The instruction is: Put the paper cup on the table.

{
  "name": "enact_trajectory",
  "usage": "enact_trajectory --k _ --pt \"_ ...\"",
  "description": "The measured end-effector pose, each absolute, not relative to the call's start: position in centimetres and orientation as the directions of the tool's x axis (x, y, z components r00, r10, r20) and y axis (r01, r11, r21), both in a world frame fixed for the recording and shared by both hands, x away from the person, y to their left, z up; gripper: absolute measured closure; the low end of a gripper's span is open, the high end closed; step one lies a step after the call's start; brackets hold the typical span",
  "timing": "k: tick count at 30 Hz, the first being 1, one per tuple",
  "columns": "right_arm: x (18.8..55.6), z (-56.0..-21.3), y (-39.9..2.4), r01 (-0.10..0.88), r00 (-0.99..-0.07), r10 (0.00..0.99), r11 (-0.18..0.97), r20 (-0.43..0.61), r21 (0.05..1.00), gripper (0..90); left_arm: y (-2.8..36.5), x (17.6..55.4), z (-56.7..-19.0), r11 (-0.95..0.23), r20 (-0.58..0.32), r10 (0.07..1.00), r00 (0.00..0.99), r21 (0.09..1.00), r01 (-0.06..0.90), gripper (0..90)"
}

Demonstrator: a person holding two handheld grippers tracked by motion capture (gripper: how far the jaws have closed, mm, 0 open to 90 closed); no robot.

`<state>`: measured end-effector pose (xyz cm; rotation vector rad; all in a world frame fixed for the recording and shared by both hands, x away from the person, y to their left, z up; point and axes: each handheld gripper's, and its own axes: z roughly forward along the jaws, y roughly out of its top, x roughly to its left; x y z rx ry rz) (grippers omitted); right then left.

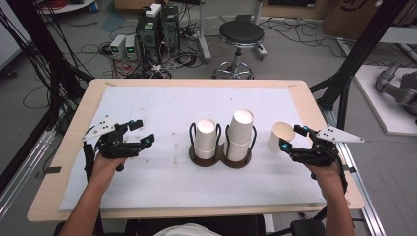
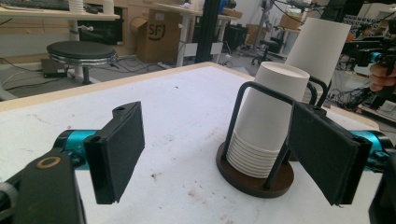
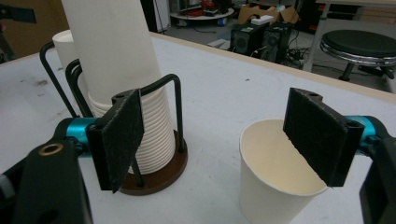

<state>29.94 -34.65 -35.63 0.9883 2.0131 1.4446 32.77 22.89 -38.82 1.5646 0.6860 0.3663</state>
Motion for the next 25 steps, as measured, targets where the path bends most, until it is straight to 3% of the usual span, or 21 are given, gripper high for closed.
enact_trajectory --k 25 --pt "29.79 -35.76 -34.55 0.280 -0.630 0.776 0.188 0.032 0.941 21.1 22.82 32.92 -38.95 0.007 -0.169 0.625 0.762 0.977 0.212 19.4"
